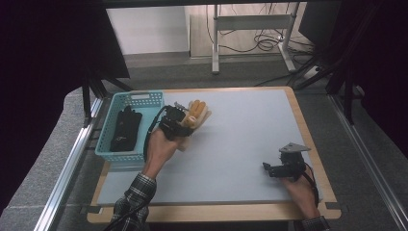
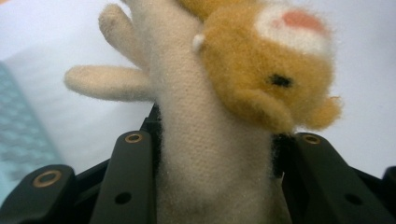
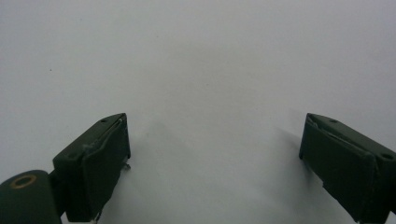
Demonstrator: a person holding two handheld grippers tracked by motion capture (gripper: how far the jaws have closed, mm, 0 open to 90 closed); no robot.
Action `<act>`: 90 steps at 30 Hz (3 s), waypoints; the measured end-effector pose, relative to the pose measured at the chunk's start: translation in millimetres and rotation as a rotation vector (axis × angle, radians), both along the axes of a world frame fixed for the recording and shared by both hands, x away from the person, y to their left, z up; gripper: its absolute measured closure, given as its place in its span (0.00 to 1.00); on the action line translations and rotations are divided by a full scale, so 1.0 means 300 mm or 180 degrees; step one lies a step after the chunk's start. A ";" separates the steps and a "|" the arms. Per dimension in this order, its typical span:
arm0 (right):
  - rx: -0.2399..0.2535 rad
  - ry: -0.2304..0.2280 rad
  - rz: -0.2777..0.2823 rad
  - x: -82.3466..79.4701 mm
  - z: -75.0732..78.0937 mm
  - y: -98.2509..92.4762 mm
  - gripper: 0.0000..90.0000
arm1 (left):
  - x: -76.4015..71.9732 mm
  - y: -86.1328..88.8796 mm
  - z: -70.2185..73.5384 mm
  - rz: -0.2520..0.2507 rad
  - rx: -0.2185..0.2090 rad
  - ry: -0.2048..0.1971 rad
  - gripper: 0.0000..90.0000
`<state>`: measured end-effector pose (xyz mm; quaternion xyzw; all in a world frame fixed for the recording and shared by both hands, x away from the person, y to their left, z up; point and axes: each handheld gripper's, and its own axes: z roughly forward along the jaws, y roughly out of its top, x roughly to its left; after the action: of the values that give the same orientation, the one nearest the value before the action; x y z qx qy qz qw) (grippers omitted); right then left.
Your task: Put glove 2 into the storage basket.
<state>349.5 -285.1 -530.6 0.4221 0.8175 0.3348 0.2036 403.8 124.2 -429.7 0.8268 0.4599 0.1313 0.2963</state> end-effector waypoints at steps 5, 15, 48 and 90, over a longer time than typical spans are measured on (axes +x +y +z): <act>0.0000 0.0000 0.0000 0.000 0.000 0.000 0.09 | 0.015 0.062 0.018 0.0171 -0.0028 -0.0028 0.65; -0.0001 -0.0001 0.0000 0.000 0.000 0.000 0.09 | 0.030 0.195 0.062 0.0504 0.0003 -0.0112 0.65; 0.0001 -0.0002 0.0000 0.000 0.000 0.000 0.09 | 0.158 0.452 -0.074 0.1307 0.0282 0.0342 0.63; 0.0001 -0.0004 -0.0001 0.000 0.000 0.000 0.09 | 0.158 0.501 -0.065 0.1209 0.0239 0.0235 0.68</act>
<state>349.5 -285.1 -530.7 0.4220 0.8172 0.3352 0.2042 451.1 274.4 -449.2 0.7398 0.6129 0.1716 0.2180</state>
